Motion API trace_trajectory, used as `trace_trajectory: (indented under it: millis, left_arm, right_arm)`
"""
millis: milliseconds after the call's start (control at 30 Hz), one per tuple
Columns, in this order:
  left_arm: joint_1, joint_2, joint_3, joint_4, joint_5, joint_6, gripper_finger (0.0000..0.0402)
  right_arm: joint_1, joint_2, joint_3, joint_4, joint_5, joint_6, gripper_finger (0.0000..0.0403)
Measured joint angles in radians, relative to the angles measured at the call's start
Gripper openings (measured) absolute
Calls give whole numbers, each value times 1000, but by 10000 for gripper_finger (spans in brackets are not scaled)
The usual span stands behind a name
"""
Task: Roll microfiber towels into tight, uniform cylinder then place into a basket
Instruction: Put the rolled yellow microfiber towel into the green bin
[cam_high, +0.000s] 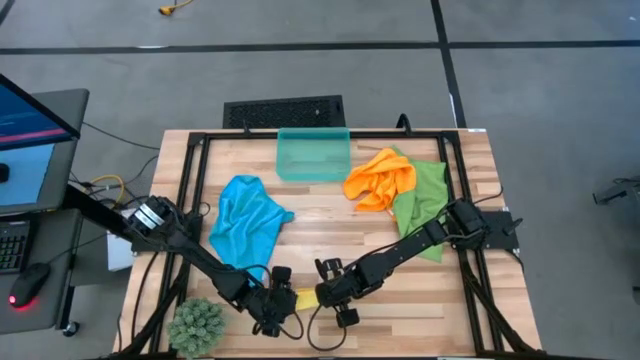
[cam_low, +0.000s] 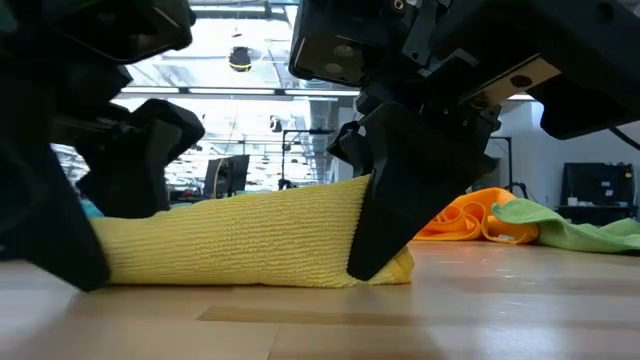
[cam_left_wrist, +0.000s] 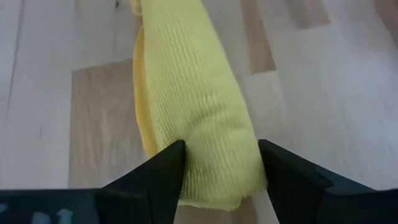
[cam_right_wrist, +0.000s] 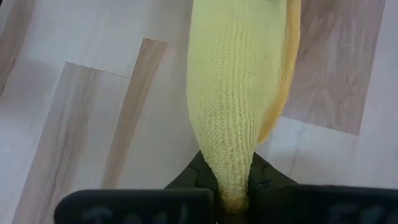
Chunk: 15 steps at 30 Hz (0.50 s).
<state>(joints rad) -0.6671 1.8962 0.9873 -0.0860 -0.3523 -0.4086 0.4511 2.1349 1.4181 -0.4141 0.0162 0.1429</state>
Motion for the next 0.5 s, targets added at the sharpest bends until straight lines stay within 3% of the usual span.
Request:
trace_trajectory:
  millis: [233, 500]
  left_arm:
    - [15, 18, 0, -23, -98, -100, 180]
    - [27, 14, -1, -31, -95, -31, 19]
  right_arm:
    - [-1, 0, 0, -3, 1, -1, 33]
    - [-1, 0, 0, -3, 9, -34, 33]
